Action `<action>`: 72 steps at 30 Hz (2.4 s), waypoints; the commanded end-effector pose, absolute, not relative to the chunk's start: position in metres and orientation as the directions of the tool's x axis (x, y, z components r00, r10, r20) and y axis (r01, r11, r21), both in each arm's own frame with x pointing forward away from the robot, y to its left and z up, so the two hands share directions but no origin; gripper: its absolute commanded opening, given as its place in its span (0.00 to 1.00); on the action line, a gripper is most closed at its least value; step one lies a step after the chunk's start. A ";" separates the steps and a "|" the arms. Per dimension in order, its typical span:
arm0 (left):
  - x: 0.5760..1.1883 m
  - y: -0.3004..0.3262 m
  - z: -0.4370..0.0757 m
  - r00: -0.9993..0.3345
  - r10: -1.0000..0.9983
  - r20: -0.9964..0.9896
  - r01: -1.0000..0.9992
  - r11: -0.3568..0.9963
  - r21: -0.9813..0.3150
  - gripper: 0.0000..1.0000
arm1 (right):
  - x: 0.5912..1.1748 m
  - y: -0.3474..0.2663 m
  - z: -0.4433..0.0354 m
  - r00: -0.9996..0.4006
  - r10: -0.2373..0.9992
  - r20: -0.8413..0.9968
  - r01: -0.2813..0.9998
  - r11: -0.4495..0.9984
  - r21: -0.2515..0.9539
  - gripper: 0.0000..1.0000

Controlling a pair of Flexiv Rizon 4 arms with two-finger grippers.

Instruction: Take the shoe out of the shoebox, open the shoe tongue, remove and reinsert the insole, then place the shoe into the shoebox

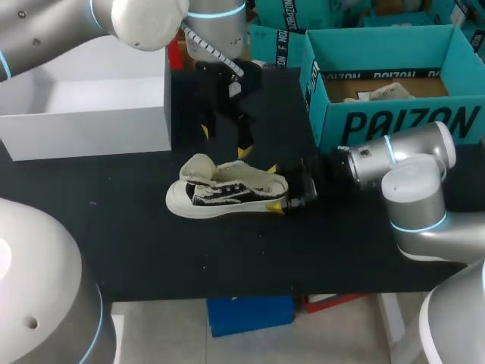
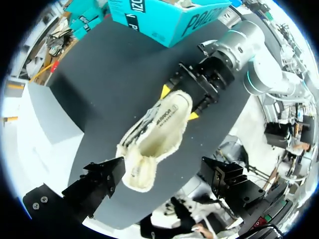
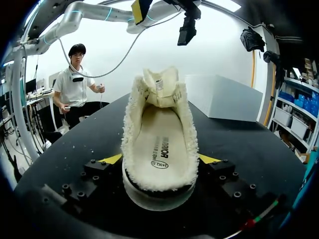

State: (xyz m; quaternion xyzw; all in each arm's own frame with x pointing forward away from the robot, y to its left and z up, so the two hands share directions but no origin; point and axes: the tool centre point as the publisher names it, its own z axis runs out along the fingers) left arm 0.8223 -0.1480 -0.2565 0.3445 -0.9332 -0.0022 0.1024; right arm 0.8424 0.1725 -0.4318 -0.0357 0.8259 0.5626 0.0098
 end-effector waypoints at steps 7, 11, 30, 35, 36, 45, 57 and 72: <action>0.827 -0.149 -0.256 -0.862 -0.194 0.467 -0.179 0.981 0.078 1.00 | 0.843 0.173 -0.434 -0.997 -0.047 -0.055 -0.069 0.365 0.928 0.00; 0.825 -0.147 -0.256 -0.863 -0.180 0.472 -0.173 0.983 0.059 1.00 | 0.843 0.173 -0.434 -0.997 -0.047 -0.055 -0.069 0.365 0.928 0.00; 0.825 -0.147 -0.256 -0.863 -0.180 0.472 -0.173 0.983 0.059 0.00 | 0.843 0.173 -0.434 -0.997 -0.047 -0.055 -0.069 0.365 0.928 0.00; 0.827 -0.146 -0.261 -0.869 -0.124 0.479 -0.151 0.988 -0.018 0.00 | 0.843 0.173 -0.434 -0.997 -0.047 -0.055 -0.069 0.365 0.928 0.00; 0.827 -0.146 -0.262 -0.873 -0.109 0.476 -0.139 0.990 -0.029 0.00 | 0.843 0.173 -0.434 -0.997 -0.047 -0.055 -0.069 0.365 0.928 0.00; 0.827 -0.146 -0.274 -0.906 -0.107 0.409 -0.150 0.986 -0.076 0.00 | 0.843 0.173 -0.434 -0.997 -0.047 -0.055 -0.069 0.365 0.928 0.00; 0.822 -0.155 -0.293 -0.891 -0.108 0.441 -0.159 0.984 -0.081 0.00 | 0.843 0.173 -0.434 -0.997 -0.047 -0.055 -0.069 0.365 0.928 0.00; 0.809 -0.152 -0.308 -0.946 -0.071 0.315 -0.118 0.984 -0.135 0.00 | 0.843 0.173 -0.434 -0.997 -0.047 -0.055 -0.069 0.365 0.928 0.00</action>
